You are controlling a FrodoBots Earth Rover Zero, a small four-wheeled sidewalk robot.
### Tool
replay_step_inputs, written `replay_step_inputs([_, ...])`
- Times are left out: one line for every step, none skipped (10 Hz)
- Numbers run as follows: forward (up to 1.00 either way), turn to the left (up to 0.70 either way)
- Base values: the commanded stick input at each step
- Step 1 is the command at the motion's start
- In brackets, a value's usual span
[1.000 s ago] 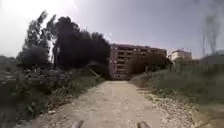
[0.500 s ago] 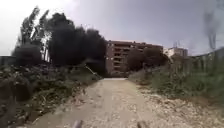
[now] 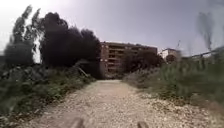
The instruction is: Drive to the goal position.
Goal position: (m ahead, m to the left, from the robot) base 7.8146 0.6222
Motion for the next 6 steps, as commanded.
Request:
replay_step_inputs([0.85, 0.0])
replay_step_inputs([0.85, 0.0])
replay_step_inputs([0.85, 0.0])
replay_step_inputs([0.85, 0.0])
replay_step_inputs([0.85, 0.0])
replay_step_inputs([0.85, 0.0])
